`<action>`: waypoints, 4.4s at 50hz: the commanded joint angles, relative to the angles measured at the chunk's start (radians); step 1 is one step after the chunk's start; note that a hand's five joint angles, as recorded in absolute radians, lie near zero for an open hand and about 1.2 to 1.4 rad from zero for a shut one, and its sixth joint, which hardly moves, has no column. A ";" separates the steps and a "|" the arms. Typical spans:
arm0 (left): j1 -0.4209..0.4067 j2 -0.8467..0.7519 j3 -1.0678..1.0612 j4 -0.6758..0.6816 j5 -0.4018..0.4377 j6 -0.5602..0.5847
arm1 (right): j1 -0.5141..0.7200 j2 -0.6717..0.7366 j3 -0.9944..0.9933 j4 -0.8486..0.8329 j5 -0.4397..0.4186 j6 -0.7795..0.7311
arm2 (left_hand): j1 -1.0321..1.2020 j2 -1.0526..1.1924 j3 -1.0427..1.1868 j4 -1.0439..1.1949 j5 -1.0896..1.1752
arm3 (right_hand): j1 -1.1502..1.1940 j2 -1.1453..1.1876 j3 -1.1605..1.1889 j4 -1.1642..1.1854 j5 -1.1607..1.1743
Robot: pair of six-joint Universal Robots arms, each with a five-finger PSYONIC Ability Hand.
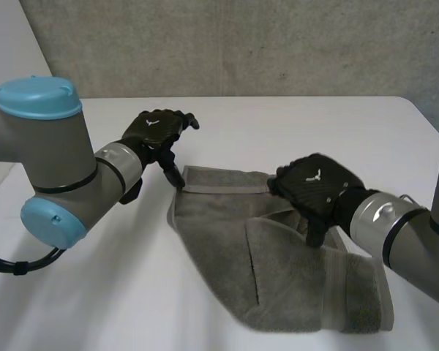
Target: Fold the towel.
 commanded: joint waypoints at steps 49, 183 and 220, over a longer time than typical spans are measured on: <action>0.027 -0.177 -0.007 -0.121 0.094 0.480 | 0.070 0.368 -0.117 -0.188 0.135 0.257 | 0.266 0.269 0.268 0.268 0.087 | 0.981 0.978 0.980 0.993 1.021; 0.090 0.552 -0.341 0.152 -0.084 -0.097 | -0.080 0.095 -0.634 0.085 0.107 0.081 | 0.985 0.988 0.986 0.987 0.806 | 0.981 0.978 0.980 0.993 1.021; 0.132 0.164 -0.220 0.195 -0.110 0.007 | 0.018 0.640 -0.972 0.005 0.294 0.010 | 0.985 0.988 0.986 0.987 0.806 | -0.241 -0.244 -0.242 -0.229 -0.201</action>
